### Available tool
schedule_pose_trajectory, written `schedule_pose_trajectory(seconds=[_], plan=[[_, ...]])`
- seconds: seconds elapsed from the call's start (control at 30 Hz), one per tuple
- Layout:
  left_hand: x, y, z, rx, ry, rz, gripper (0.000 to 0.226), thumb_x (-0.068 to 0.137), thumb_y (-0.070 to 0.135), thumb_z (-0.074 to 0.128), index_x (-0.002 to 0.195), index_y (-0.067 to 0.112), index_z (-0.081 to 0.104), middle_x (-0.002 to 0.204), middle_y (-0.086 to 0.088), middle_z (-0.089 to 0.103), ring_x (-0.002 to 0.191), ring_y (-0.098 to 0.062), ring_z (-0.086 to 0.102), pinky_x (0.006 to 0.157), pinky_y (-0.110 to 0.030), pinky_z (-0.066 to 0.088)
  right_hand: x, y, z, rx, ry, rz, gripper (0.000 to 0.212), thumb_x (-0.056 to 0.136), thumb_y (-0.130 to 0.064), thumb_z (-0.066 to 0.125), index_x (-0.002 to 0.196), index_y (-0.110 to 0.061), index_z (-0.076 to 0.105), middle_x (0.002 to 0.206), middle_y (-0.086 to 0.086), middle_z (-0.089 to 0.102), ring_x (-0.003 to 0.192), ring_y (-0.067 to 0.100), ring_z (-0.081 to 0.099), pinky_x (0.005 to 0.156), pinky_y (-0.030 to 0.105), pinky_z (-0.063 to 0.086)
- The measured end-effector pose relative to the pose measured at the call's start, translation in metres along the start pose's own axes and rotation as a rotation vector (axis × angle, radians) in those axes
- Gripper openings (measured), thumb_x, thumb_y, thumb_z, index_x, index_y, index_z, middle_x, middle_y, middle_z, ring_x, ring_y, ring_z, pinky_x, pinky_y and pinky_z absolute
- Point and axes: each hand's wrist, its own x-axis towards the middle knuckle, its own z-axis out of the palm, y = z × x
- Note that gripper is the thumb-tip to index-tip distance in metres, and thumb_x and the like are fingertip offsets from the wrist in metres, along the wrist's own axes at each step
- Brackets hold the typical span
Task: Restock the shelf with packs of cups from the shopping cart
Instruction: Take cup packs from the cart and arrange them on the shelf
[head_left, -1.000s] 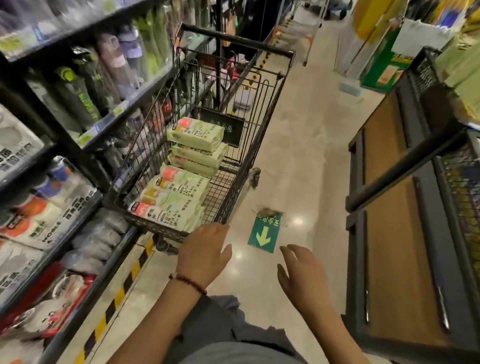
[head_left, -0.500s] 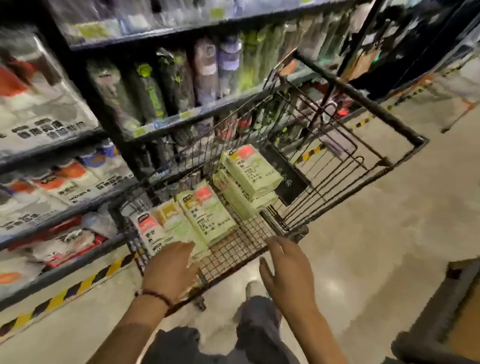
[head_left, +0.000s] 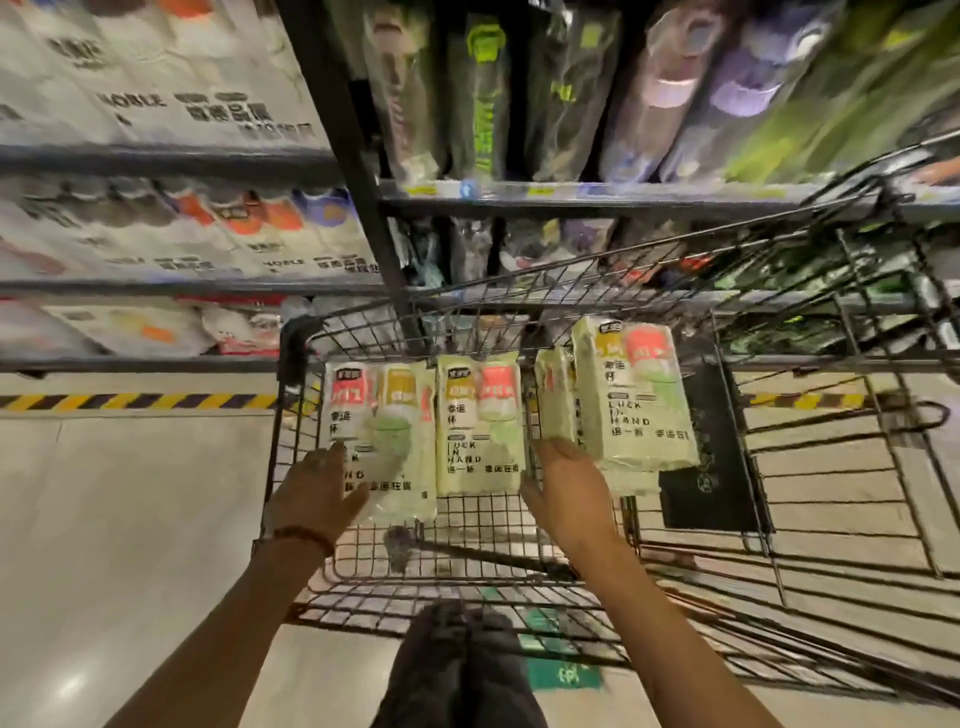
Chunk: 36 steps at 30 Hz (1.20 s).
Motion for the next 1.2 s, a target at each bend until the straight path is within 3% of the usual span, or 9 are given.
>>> schedule_pose_trajectory(seconds=[0.23,0.33,0.5,0.63,0.77,0.87,0.93,1.07,1.2], plan=[[0.066,-0.006,0.046,0.025,0.087,-0.234,0.079,0.083,0.055,0.055,0.146,0.017,0.026,0.127,-0.011,0.054,0.112,-0.031,0.056,0.087,-0.043,0.048,0.098,0.014,0.085,0.005,-0.171,0.127,0.053,0.091,-0.033,0.056,0.138,-0.014,0.040,0.133,0.011,0.052,0.114,0.026,0.055,0.088,0.036,0.053],[0.078,-0.003,0.062,0.081,0.100,-0.297,0.084,0.081,0.060,0.057,0.143,0.010,0.030,0.127,-0.011,0.057,0.113,-0.031,0.057,0.098,-0.047,0.040,0.122,0.026,0.115,0.028,-0.177,0.220,0.071,0.092,-0.039,0.054,0.148,-0.010,0.022,0.144,0.013,0.042,0.125,0.029,0.047,0.096,0.037,0.047],[0.073,0.002,0.086,0.127,0.206,-0.313,0.082,0.083,0.044,0.064,0.143,0.000,0.031,0.132,-0.020,0.054,0.120,-0.035,0.053,0.105,-0.057,0.028,0.143,0.054,0.160,0.429,-0.284,0.374,0.098,0.072,-0.057,0.066,0.145,-0.011,0.019,0.127,0.008,0.052,0.107,0.029,0.058,0.084,0.040,0.053],[0.070,0.006,0.106,-0.186,0.266,-0.316,0.075,0.083,0.022,0.068,0.142,-0.005,0.032,0.135,-0.027,0.046,0.122,-0.041,0.046,0.104,-0.054,0.036,0.147,0.058,0.171,0.540,-0.360,0.452,0.083,0.081,-0.041,0.069,0.141,-0.010,0.021,0.119,0.008,0.059,0.101,0.026,0.059,0.085,0.037,0.052],[0.074,0.005,0.109,-0.401,0.317,-0.345,0.083,0.075,0.023,0.077,0.141,0.000,0.033,0.129,-0.024,0.050,0.118,-0.040,0.047,0.099,-0.052,0.041,0.152,0.065,0.184,0.627,-0.356,0.534,0.056,0.078,-0.030,0.076,0.110,-0.015,0.033,0.108,0.007,0.058,0.098,0.025,0.056,0.072,0.026,0.044],[0.083,0.001,0.099,-0.630,0.267,-0.397,0.089,0.068,0.025,0.082,0.137,0.010,0.028,0.119,-0.010,0.056,0.103,-0.029,0.058,0.088,-0.043,0.051,0.156,0.067,0.190,0.624,-0.359,0.552,0.065,0.066,-0.040,0.082,0.103,-0.008,0.039,0.099,0.003,0.059,0.092,0.023,0.058,0.062,0.022,0.045],[0.085,0.004,0.096,-0.762,0.142,-0.475,0.087,0.065,0.030,0.084,0.131,0.009,0.031,0.104,0.001,0.059,0.084,-0.020,0.062,0.076,-0.033,0.053,0.162,0.071,0.193,0.637,-0.386,0.562,0.082,0.053,-0.049,0.085,0.114,-0.007,0.050,0.113,0.011,0.065,0.104,0.028,0.062,0.075,0.028,0.054],[0.087,0.015,0.111,-0.833,-0.025,-0.473,0.050,0.058,0.042,0.085,0.097,0.019,0.063,0.083,0.003,0.070,0.071,-0.011,0.069,0.053,-0.022,0.052,0.165,0.072,0.182,0.657,-0.442,0.627,0.067,0.071,-0.030,0.082,0.126,-0.007,0.051,0.122,0.003,0.057,0.105,0.021,0.054,0.083,0.024,0.042],[0.091,0.026,0.115,-0.895,-0.041,-0.528,0.037,0.060,0.041,0.085,0.080,0.024,0.060,0.071,0.007,0.064,0.065,-0.008,0.062,0.049,-0.018,0.045,0.156,0.072,0.178,0.663,-0.374,0.667,0.091,0.059,-0.031,0.089,0.132,-0.001,0.043,0.125,0.007,0.057,0.117,0.026,0.053,0.089,0.025,0.046]])
